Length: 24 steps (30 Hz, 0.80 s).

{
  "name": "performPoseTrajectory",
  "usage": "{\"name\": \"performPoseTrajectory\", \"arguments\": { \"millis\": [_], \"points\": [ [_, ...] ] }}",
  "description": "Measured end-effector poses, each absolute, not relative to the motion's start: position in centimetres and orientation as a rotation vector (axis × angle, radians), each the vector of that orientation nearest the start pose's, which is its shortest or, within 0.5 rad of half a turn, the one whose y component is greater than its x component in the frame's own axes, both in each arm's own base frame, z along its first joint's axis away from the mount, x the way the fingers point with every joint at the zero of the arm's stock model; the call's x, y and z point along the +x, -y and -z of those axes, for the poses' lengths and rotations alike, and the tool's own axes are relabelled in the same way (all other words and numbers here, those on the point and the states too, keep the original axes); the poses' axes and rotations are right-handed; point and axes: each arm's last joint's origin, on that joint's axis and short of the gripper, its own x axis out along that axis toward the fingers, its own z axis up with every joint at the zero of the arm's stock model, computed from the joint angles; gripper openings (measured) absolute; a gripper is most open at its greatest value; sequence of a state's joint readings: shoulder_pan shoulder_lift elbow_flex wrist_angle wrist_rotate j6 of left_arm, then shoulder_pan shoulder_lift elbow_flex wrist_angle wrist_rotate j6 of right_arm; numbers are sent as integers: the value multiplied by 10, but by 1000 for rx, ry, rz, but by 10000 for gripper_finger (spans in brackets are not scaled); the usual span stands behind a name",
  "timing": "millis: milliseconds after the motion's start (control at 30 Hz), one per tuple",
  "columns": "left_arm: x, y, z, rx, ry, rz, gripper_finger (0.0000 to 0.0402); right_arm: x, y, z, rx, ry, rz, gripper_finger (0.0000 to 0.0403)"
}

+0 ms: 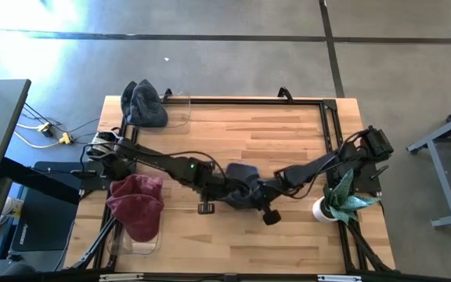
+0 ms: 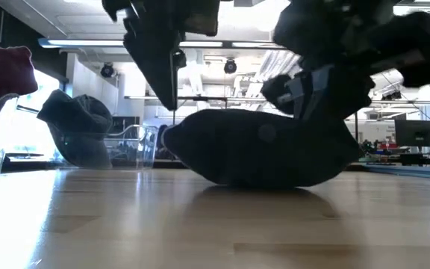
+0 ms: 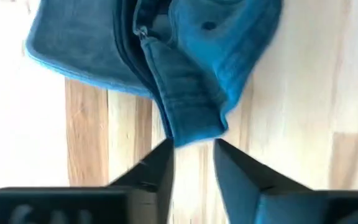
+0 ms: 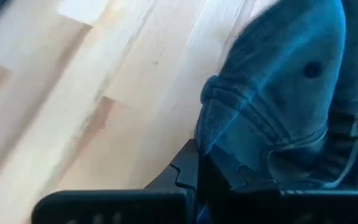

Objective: Pick & Place hat
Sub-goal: Put the blue cap into the top transparent bin

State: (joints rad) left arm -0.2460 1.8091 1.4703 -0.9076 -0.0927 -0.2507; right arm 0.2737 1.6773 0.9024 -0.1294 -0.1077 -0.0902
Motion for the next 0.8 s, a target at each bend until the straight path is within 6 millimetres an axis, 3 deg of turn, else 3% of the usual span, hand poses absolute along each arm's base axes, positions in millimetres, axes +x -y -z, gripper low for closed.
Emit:
{"name": "performPoseTrajectory", "arguments": {
  "millis": [167,400,533,800],
  "points": [
    [359,100,-257,5,-1155,80,151,317,-66,-164,30,-900,-431,11],
    [370,137,-256,118,-919,-65,132,314,-48,-187,102,-833,-454,11],
    [384,144,-250,142,-811,-104,134,311,-41,-198,115,-793,-453,5],
    [377,141,-244,305,-910,-55,183,303,-25,-204,191,-843,-425,5]
  ]
}}
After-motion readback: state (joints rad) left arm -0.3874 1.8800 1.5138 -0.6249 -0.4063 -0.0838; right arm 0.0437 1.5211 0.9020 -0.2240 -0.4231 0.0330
